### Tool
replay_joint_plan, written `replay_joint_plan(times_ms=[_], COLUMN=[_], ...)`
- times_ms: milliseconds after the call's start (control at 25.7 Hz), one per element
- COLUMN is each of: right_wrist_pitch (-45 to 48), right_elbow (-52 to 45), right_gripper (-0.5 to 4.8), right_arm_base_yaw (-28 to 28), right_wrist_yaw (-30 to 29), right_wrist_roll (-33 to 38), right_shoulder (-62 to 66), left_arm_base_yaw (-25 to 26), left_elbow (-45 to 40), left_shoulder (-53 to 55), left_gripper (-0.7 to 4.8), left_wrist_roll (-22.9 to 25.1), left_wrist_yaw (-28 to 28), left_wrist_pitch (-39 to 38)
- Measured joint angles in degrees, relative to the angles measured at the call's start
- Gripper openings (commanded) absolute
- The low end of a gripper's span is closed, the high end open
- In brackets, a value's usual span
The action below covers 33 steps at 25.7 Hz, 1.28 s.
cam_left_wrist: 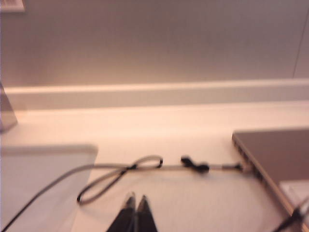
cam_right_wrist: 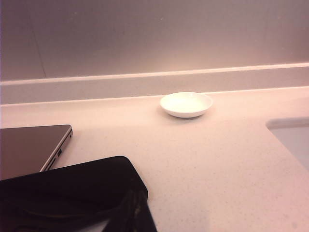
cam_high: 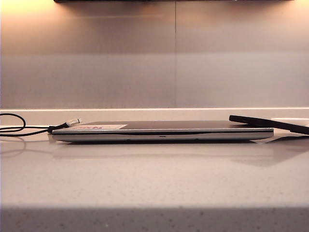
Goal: Pick up the charging cable and the phone, plug the charging cable into the charging port on the phone, and finally place them back on the table.
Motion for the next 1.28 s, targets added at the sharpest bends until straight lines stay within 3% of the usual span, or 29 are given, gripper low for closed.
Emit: replay_joint_plan(times_ms=[117, 311, 933, 1282], right_wrist_pitch=[-0.87, -2.58, -2.64, -1.62], right_elbow=[4.37, 9.38, 23.93, 31.76], right_gripper=[-0.05, -0.05, -0.05, -0.05], right_arm_base_yaw=[0.02, 0.00, -0.04, -0.02], right_wrist_yaw=[0.00, 0.02, 0.02, -0.15], right_wrist_roll=[0.24, 0.24, 0.24, 0.24], right_shoulder=[0.02, 0.11, 17.46, 28.83], left_arm_base_yaw=[-0.02, -0.02, -0.04, -0.15], left_elbow=[0.63, 3.63, 13.81, 20.02], left_shoulder=[-0.02, 0.00, 5.57, 17.62], left_gripper=[-0.05, -0.05, -0.05, -0.05], left_wrist_roll=[-7.56, -9.38, -5.42, -3.93], left_wrist_yaw=[0.00, 0.00, 0.00, 0.00], left_wrist_pitch=[6.16, 6.25, 5.77, 5.90])
